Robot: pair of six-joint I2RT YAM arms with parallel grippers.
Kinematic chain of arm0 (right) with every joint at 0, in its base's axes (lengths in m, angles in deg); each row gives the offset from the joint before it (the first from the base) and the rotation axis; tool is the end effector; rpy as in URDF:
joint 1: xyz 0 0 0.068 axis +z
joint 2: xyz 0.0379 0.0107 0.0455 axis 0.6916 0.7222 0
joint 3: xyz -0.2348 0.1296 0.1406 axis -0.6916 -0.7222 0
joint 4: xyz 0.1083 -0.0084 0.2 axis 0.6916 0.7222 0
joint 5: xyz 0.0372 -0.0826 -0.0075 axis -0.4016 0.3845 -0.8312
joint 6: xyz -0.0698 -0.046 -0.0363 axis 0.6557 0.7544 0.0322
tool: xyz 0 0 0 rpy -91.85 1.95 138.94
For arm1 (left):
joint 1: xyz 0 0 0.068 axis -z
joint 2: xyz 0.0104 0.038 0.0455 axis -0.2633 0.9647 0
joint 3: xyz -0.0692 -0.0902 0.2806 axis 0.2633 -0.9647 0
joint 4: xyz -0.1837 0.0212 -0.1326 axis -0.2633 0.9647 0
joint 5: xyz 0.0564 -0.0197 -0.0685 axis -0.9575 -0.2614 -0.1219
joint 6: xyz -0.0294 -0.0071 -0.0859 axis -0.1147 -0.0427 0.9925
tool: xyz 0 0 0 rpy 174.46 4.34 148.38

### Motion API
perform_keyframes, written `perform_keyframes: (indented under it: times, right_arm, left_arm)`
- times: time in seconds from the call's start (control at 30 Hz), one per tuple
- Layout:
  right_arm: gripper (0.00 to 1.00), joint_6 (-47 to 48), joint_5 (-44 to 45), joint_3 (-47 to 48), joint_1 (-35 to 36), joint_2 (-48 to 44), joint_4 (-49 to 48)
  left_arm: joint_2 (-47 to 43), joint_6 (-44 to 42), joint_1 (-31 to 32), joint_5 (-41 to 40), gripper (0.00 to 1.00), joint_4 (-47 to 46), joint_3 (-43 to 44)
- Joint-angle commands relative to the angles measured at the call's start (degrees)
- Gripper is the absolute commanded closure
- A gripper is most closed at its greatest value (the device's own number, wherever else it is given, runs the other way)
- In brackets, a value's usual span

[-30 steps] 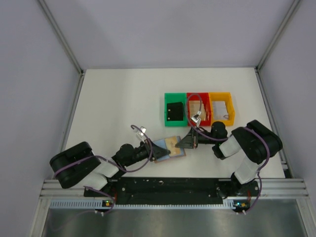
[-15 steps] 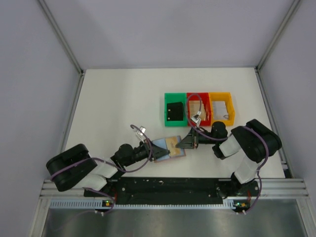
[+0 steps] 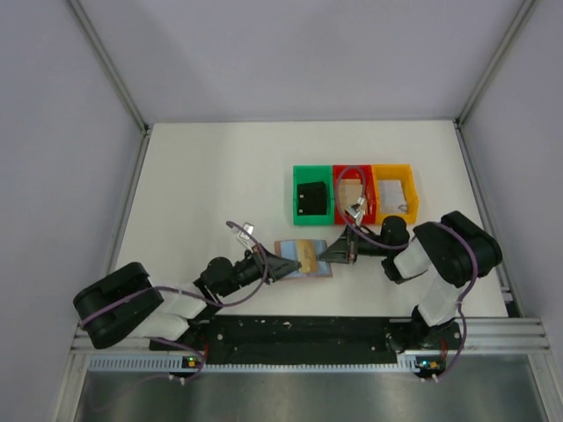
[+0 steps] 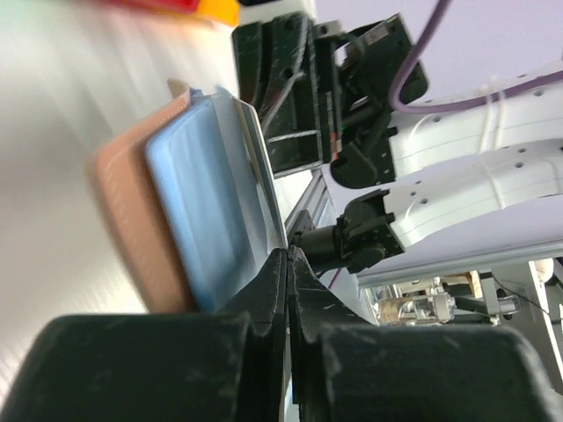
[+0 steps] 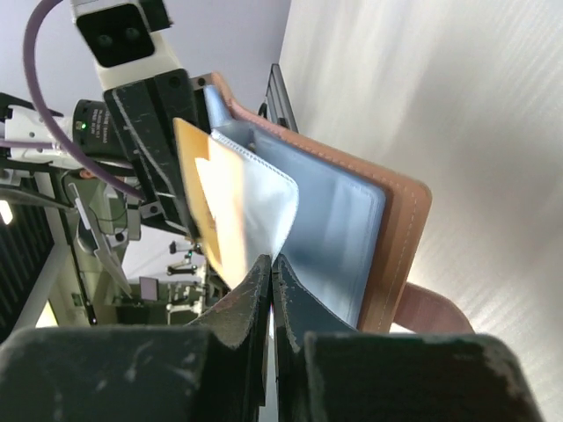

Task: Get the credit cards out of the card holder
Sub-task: Remove the credit card from the card holder, then place the credit card in the storage box.

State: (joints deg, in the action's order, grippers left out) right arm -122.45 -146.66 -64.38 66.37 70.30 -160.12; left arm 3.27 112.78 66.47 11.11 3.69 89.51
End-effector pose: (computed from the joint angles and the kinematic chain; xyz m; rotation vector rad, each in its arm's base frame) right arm 0.2144 0.1659 0.1879 -0.1391 2.1249 1.9445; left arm 0.1269 -0.1814 0.2177 -0.0731 1.8737 -1.6712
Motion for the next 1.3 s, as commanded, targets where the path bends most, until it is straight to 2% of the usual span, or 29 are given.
perform_keyframes:
  times: [0.0, 0.13, 0.2, 0.3, 0.37, 0.5, 0.67, 0.8, 0.9, 1.03, 1.07, 1.27]
  right_arm:
    - [1.0, 1.3, -0.2, -1.0, -1.0, 1.1, -9.1]
    - [1.0, 4.1, 0.9, -0.8, -1.1, 0.8, -3.6]
    - [1.0, 5.8, 1.6, -0.8, -1.1, 0.4, -0.9]
    - [1.0, 8.7, 3.2, -0.2, -1.1, -0.3, 4.4]
    - [1.0, 11.1, 4.3, 0.3, -1.1, -0.9, 8.6]
    - [0.89, 16.4, 7.5, 1.4, -1.1, -2.9, 19.6]
    - [0.78, 27.2, 15.0, 4.1, -1.1, -11.1, 44.1]
    - [0.61, 37.0, 26.5, 8.6, -0.6, -20.8, 66.7]
    - [0.52, 40.6, 34.5, 11.5, -0.3, -27.9, 78.1]
    - [0.39, 43.9, 38.3, 13.6, 0.4, -35.4, 85.7]
    - [0.34, 44.9, 37.1, 14.1, 0.6, -37.4, 86.6]
    - [0.21, 54.5, 24.4, 18.8, 3.9, -45.1, 85.3]
  left_arm:
    - [-6.6, 0.9, 0.0, -4.4, 1.0, -5.6, -6.1]
    - [-15.3, 1.1, 0.0, -8.7, 1.0, 20.3, -3.9]
    - [-19.6, -0.3, 0.0, -9.9, 1.0, 35.3, 0.1]
    - [-23.6, -1.1, 0.0, -14.2, 1.0, 44.4, 1.5]
    - [-25.1, -1.4, 0.0, -15.3, 1.0, 46.1, 1.3]
    - [-25.7, -3.0, 0.0, -14.2, 1.0, 45.2, 1.1]
    - [-27.8, -4.8, 0.0, -14.0, 1.0, 45.3, 1.7]
    - [-29.5, -7.2, 0.0, -13.6, 1.0, 47.4, 3.2]
    - [-30.1, -10.3, 0.0, -12.3, 1.0, 49.3, 5.4]
    - [-29.9, -14.6, 0.0, -7.9, 1.0, 50.1, 8.3]
    - [-29.7, -15.6, 0.0, -6.8, 1.0, 50.1, 8.9]
    - [-28.8, -23.4, 0.0, 1.0, 1.0, 50.1, 13.1]
